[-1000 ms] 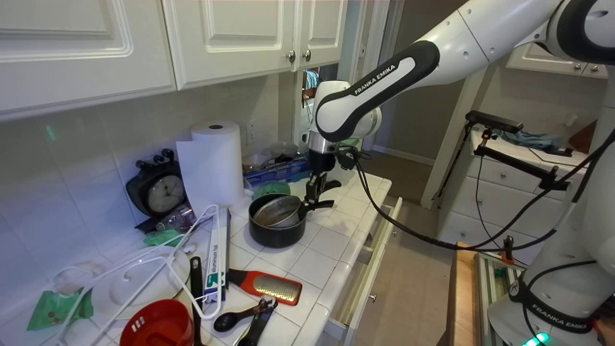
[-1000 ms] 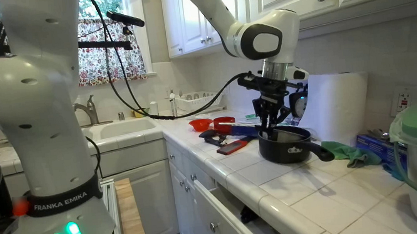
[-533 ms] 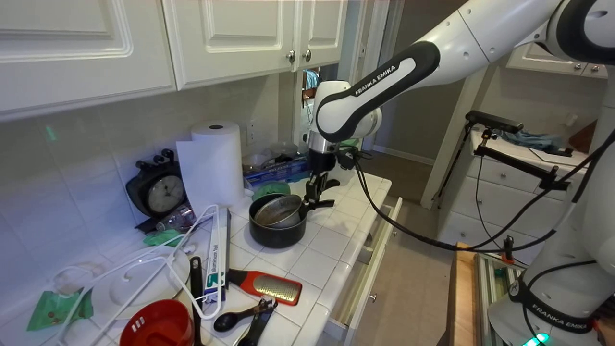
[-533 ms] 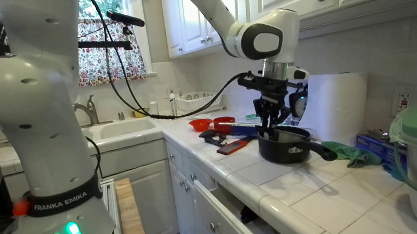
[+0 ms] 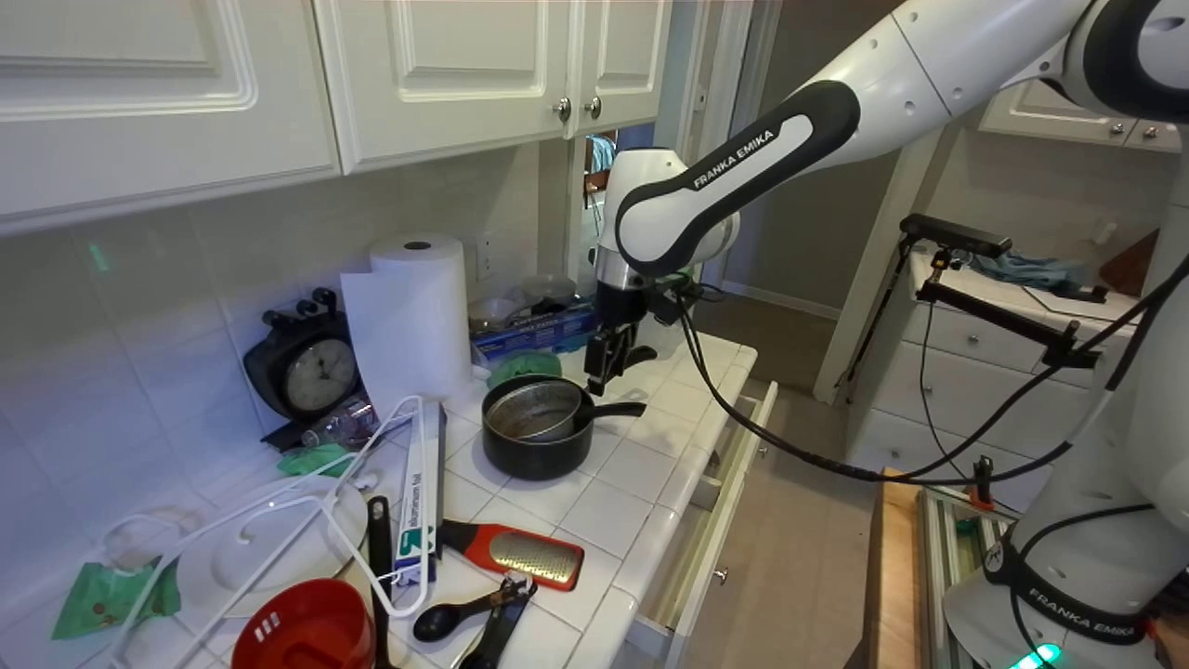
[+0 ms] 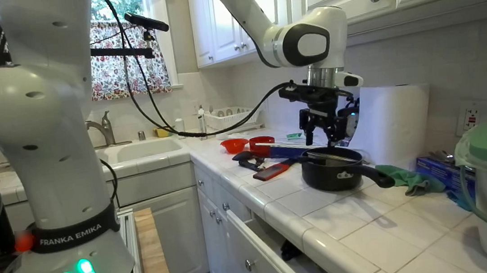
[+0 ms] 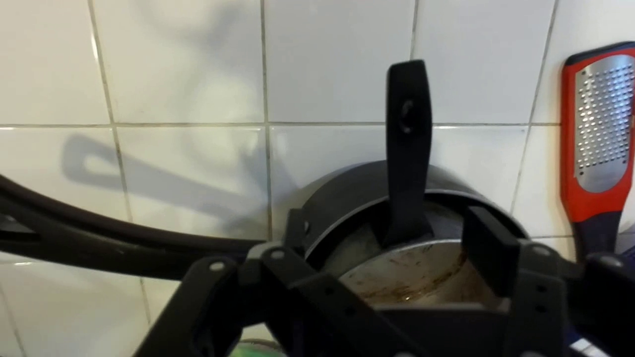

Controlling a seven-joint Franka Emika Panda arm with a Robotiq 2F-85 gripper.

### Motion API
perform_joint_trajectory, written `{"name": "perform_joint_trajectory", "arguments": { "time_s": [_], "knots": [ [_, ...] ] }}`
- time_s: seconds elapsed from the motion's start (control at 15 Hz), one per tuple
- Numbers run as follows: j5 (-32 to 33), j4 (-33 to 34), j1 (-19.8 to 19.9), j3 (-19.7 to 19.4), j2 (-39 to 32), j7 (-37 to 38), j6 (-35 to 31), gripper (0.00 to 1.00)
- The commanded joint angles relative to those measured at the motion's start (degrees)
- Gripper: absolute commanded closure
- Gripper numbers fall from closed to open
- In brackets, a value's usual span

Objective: Place the pan in the pot

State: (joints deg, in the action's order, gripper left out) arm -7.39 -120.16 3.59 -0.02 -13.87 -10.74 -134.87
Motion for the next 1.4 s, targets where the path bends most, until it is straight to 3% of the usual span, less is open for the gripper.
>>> {"name": "perform_joint_trajectory", "arguments": {
  "time_s": [0.0,0.13,0.6,1.13,1.33],
  "knots": [
    [4.5,-2.6,-0.8,-1.8,3.3,5.7,-3.1,0.0],
    [4.8,-2.3,-1.0,-2.0,3.6,9.1,-2.0,0.0],
    [8.4,-0.8,-3.9,-1.7,3.2,20.2,10.9,0.0],
    [9.7,-2.5,-7.6,-0.2,8.2,29.8,4.8,0.0],
    [13.5,-2.2,-8.6,-0.2,10.3,36.6,6.1,0.0]
  ]
}}
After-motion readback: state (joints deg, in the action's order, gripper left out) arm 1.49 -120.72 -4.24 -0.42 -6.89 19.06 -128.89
